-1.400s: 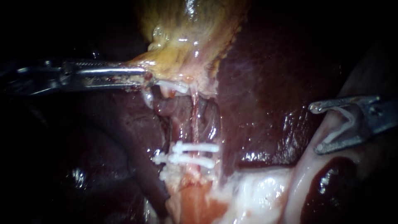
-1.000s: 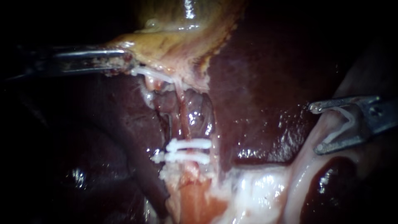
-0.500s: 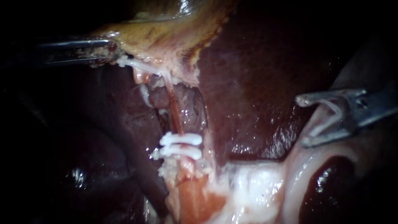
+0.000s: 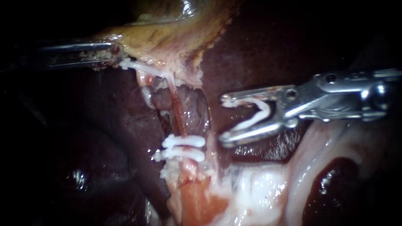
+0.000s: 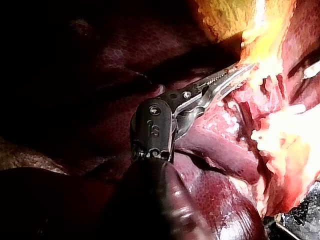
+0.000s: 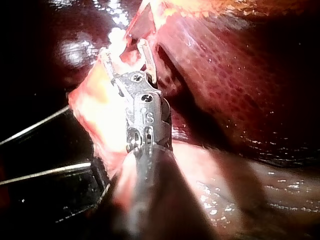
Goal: Clipping third clip right tube
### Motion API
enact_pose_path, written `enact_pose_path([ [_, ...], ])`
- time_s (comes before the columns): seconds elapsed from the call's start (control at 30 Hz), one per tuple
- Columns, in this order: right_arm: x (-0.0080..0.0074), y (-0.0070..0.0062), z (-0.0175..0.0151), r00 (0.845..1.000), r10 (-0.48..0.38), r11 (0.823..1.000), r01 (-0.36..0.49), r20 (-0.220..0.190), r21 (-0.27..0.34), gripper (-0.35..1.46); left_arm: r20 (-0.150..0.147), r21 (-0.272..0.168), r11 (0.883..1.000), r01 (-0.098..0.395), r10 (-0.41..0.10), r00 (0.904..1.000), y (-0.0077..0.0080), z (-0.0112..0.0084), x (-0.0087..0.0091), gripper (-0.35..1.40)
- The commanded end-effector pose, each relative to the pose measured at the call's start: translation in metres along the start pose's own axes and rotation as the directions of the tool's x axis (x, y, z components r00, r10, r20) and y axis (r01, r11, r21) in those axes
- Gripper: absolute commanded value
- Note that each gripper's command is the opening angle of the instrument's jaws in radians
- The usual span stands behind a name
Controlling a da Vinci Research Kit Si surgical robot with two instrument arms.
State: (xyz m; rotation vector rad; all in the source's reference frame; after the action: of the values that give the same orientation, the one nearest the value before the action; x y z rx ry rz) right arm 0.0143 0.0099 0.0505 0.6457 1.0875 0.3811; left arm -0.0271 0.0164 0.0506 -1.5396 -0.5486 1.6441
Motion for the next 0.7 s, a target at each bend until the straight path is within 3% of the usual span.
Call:
enact_pose_path([
  [0.03,-0.0001,0.0002,0.0006,1.0,0.012,1.0,-0.012,0.003,-0.003,0.48,0.0,0.001,1.0,0.0,0.0,1.0,0.0,0.0,0.0,-0.35],
  [0.33,-0.0016,0.0029,0.005,0.999,0.046,0.998,-0.046,0.002,-0.03,0.47,-0.001,0.002,1.0,-0.001,0.001,1.0,0.0,0.0002,-0.0002,-0.35],
  [0.47,-0.0015,0.0039,0.0066,0.999,0.047,0.998,-0.047,-0.009,-0.037,0.48,-0.001,0.002,1.0,-0.002,0.002,1.0,0.0,0.0003,-0.0002,-0.35],
  [0.7,-0.0003,0.0043,0.0083,0.982,0.135,0.99,-0.138,-0.133,-0.009,0.48,-0.001,0.003,1.0,-0.002,0.002,1.0,0.0,0.0003,-0.0003,-0.35],
])
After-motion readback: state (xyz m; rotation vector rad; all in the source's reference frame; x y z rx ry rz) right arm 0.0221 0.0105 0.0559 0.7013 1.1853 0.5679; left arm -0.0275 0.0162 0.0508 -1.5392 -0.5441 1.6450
